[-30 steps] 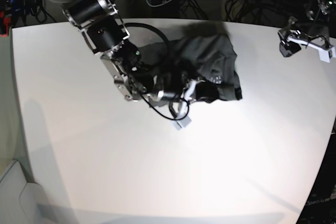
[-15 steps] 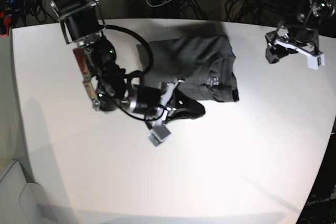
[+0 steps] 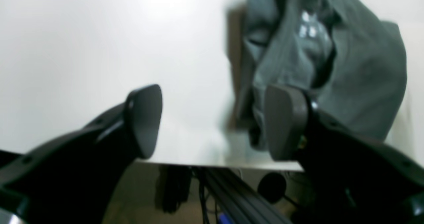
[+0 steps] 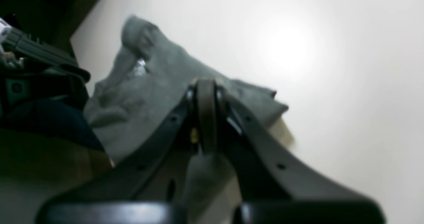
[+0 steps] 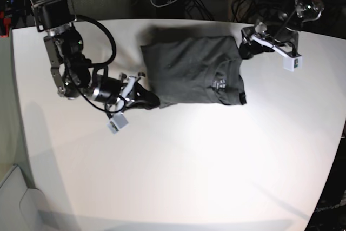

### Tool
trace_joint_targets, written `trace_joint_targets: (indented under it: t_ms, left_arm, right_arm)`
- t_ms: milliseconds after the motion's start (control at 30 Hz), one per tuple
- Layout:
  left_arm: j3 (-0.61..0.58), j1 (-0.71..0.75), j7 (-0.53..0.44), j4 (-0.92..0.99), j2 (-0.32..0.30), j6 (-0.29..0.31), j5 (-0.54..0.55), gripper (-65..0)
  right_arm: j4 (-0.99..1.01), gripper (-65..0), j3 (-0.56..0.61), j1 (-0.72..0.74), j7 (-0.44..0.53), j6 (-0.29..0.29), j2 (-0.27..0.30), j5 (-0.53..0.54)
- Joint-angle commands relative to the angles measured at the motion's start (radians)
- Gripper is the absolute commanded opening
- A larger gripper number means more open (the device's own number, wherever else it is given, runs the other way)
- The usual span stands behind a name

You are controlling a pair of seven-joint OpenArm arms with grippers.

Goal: Layout the t-shirt on the table in an organized manner, then fold the t-shirt properly
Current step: 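Grasp the folded shirt with the left gripper and fold its end under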

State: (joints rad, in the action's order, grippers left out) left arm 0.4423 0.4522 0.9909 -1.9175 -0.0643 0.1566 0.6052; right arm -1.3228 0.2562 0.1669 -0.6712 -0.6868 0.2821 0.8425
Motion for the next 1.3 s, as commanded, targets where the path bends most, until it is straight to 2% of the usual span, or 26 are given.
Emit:
trace_joint_targets:
  t_ms: [0,167,333,667,767,1033,1267]
  left_arm:
    - [-0.013,0.004,-0.011,-0.013,-0.004,0.005,0.012,-18.8]
    - [-0.07,0.026,-0.008,-0.033,-0.004,0.01,0.022,-18.9]
    - [-0.081,0.026,-0.017,-0.049,-0.006,0.01,0.02,-18.3]
    - [-0.079,-0.094,-0.007,-0.046,-0.013,0.011,0.017,-18.2]
    - [-0.081,-0.148,-0.007,0.005,-0.015,0.004,0.02,-18.2]
    - [-0.096,-0.257,-0.005,0.217,-0.015,0.007,0.012,-18.2]
    - [-0.225,-0.335,-0.01,0.356,-0.015,0.004,0.011,-18.2]
  right_arm:
    - [-0.01,-65.0,-0.007,0.02,0.026,-0.011,0.019,0.025]
    - [-0.008,-65.0,-0.008,0.012,0.024,-0.011,0.033,0.027]
    - [-0.011,-65.0,-0.01,-0.008,0.024,-0.011,0.084,0.033]
    - [-0.011,-65.0,-0.011,-0.045,0.026,-0.011,0.142,0.033]
    - [-0.011,-65.0,-0.014,-0.057,0.026,-0.011,0.154,0.033]
    - [-0.011,-65.0,-0.148,-0.097,0.02,-0.011,0.168,0.033]
    - [-0.011,-65.0,-0.2,-0.122,0.018,-0.011,0.191,0.033]
